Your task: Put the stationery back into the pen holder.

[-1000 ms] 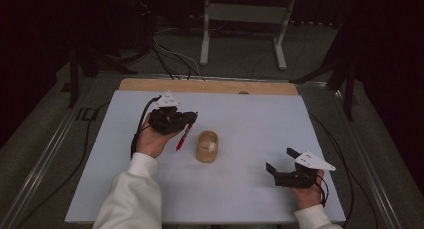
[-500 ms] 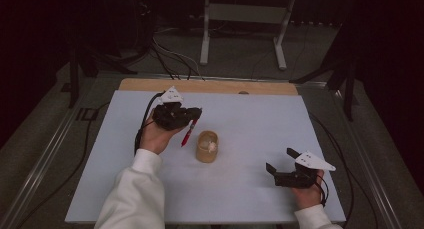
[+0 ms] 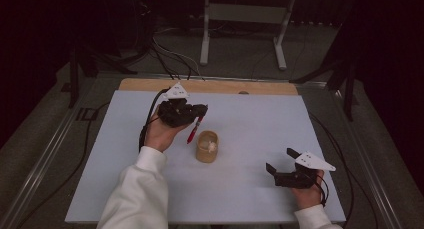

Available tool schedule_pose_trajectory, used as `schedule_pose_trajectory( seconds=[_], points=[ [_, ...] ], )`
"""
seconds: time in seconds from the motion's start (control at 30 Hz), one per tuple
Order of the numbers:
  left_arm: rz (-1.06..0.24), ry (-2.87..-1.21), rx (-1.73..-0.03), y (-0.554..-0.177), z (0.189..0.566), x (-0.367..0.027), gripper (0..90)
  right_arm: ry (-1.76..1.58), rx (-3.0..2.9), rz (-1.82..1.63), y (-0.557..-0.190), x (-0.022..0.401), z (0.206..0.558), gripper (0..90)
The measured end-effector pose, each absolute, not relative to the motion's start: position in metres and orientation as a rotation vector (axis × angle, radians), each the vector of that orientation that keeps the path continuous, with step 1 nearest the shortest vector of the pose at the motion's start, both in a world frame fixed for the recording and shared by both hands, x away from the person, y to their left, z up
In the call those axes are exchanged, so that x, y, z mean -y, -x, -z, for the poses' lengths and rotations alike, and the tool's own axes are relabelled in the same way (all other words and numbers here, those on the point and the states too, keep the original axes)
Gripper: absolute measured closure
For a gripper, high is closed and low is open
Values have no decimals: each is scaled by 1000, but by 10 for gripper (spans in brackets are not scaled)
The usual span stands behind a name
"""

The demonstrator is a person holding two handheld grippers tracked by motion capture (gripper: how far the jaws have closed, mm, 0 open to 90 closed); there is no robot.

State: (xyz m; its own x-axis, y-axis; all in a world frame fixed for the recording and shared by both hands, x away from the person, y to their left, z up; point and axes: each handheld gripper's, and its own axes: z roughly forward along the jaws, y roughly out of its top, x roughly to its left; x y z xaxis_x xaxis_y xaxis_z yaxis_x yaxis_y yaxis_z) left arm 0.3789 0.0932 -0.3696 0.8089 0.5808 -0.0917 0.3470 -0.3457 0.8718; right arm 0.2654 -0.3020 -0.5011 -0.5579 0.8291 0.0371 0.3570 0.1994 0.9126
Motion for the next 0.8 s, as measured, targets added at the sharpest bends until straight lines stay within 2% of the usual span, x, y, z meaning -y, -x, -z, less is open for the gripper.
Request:
schedule_pose_trajectory(
  seconds=[0.8],
  points=[
    [-241, -1927, -671, -382, 368, -76, 809, -1103, -2016, -1339, -266, 302, 501, 17]
  ],
)
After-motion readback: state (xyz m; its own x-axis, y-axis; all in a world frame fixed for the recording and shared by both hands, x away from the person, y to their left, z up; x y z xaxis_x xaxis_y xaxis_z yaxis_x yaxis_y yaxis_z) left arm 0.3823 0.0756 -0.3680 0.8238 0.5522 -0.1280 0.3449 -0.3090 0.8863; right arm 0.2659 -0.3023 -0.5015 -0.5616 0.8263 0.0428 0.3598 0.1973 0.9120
